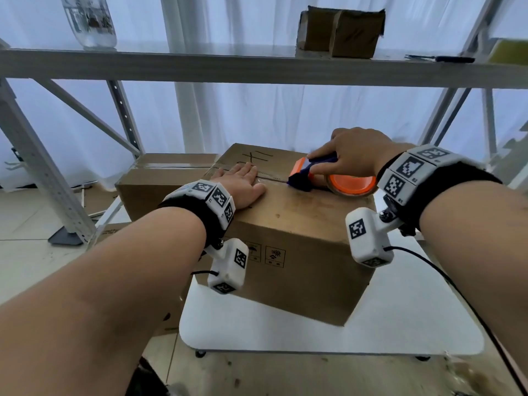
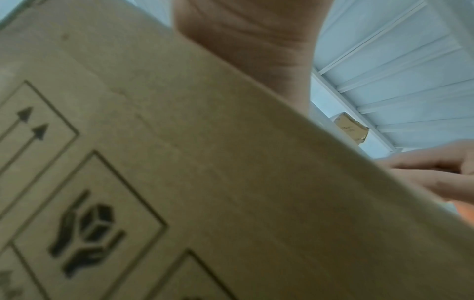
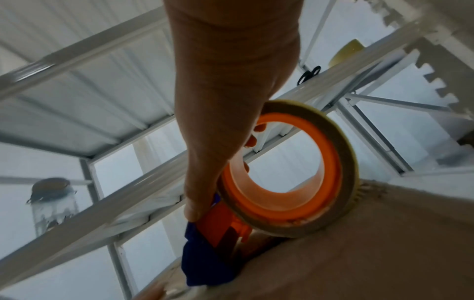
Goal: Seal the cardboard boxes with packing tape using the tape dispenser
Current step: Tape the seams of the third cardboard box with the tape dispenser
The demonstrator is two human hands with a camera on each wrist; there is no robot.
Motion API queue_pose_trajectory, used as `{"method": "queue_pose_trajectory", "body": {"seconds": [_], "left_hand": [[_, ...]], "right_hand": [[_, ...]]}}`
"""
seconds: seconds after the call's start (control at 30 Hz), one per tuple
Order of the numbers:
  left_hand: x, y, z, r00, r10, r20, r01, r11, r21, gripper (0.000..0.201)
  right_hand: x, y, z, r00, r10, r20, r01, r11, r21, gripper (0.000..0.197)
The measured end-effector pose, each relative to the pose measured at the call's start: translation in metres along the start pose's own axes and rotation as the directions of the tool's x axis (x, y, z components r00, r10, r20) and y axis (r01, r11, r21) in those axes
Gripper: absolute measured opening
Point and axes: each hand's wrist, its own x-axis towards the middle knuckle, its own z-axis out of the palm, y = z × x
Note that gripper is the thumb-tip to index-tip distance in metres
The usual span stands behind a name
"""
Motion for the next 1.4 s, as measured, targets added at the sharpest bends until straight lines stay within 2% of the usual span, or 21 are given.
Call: {"method": "queue_pose_trajectory", "body": {"seconds": [0.2,0.3,0.37,0.57,0.7,0.77,0.9,0.97,1.13,1.27,1.4], "left_hand": [[0.002,0.050,0.007,0.987,0.155,0.036,-0.155,0.988,-0.011,0.062],[0.003,0.039,0.004,0.985,0.169,0.033,-0.168,0.986,-0.023,0.057],[0.004,0.018,0.001,0.991,0.128,0.030,-0.127,0.992,-0.025,0.056],[0.014,-0.023,-0.004,0.994,-0.107,-0.022,0.106,0.993,-0.047,0.060],[0.015,-0.020,-0.001,0.991,-0.130,-0.033,0.129,0.991,-0.035,0.062],[0.012,-0.013,0.000,0.995,-0.091,-0.027,0.090,0.995,-0.029,0.060],[0.006,0.017,0.006,0.996,0.086,-0.008,-0.086,0.996,-0.013,0.057],[0.005,0.025,0.009,0.992,0.121,-0.039,-0.122,0.992,-0.020,0.057],[0.006,0.023,0.010,0.978,0.168,-0.120,-0.174,0.984,-0.047,0.054],[0.007,0.022,0.012,0.968,0.186,-0.172,-0.198,0.979,-0.057,0.053],[0.005,0.024,0.013,0.966,0.148,-0.214,-0.151,0.989,0.003,0.053]], "right_hand": [[0.001,-0.003,0.002,0.999,0.036,-0.009,-0.036,0.999,0.035,0.048],[-0.001,-0.005,0.002,0.999,0.041,-0.014,-0.040,0.999,0.033,0.049],[-0.002,-0.005,0.002,0.999,0.045,-0.015,-0.044,0.998,0.041,0.049],[-0.002,-0.007,0.002,0.997,0.072,-0.020,-0.071,0.996,0.050,0.047],[-0.002,-0.005,0.000,0.995,0.088,0.043,-0.089,0.995,0.039,0.049],[0.000,-0.004,-0.001,0.990,0.105,0.094,-0.108,0.994,0.025,0.051],[0.002,-0.010,-0.010,0.966,0.149,0.211,-0.147,0.989,-0.024,0.044],[0.003,-0.014,-0.017,0.958,0.164,0.237,-0.154,0.986,-0.060,0.043],[0.008,-0.029,-0.011,0.978,0.136,0.159,-0.114,0.983,-0.142,0.041],[0.005,-0.032,0.000,0.991,0.090,0.100,-0.060,0.961,-0.269,0.065],[0.007,-0.027,-0.002,0.990,0.064,0.126,-0.024,0.954,-0.299,0.060]]}}
